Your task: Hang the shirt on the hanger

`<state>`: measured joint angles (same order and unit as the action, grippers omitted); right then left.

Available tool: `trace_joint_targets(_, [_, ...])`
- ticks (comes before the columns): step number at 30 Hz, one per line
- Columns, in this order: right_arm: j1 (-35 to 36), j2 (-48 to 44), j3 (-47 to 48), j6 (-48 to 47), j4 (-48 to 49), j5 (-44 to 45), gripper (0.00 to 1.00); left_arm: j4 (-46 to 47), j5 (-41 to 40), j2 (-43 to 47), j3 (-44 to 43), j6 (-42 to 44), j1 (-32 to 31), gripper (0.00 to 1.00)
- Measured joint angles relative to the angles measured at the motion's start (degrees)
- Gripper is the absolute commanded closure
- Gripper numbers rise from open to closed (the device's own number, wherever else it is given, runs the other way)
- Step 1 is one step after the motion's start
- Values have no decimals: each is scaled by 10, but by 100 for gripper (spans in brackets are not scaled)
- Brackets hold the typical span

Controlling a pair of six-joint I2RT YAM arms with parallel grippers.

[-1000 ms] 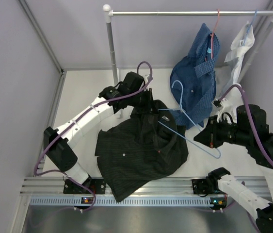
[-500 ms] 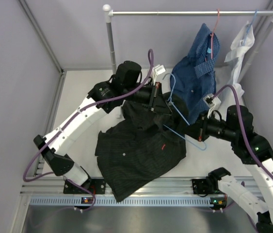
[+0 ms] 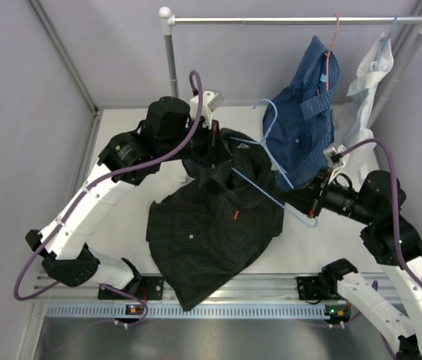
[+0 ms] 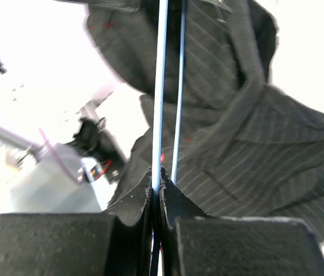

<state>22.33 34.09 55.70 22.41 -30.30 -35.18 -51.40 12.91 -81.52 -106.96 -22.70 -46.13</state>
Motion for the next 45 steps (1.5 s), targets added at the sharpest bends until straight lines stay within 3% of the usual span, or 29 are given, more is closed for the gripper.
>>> trace_joint_targets(5, [0, 15, -40, 13, 37, -70, 100, -21, -43, 2, 14, 29, 2, 100])
trace_joint_targets(18, [0, 89, -51, -18, 52, -132, 100, -85, 160, -15, 7, 153, -1, 100])
trace_joint_targets(24, [27, 136, -51, -3, 116, -131, 100, -104, 171, -15, 3, 169, -9, 99])
trace_joint_targets(31, [114, 183, -55, 3, 173, -77, 100, -143, 19, -50, -59, 156, -40, 100])
trace_joint_targets(40, [125, 174, -128, 49, 307, 2, 100, -164, -230, -61, -74, 125, -65, 97])
trace_joint_targets(45, [147, 175, -143, 76, 383, 25, 100, -165, -279, -45, -75, 124, -64, 100])
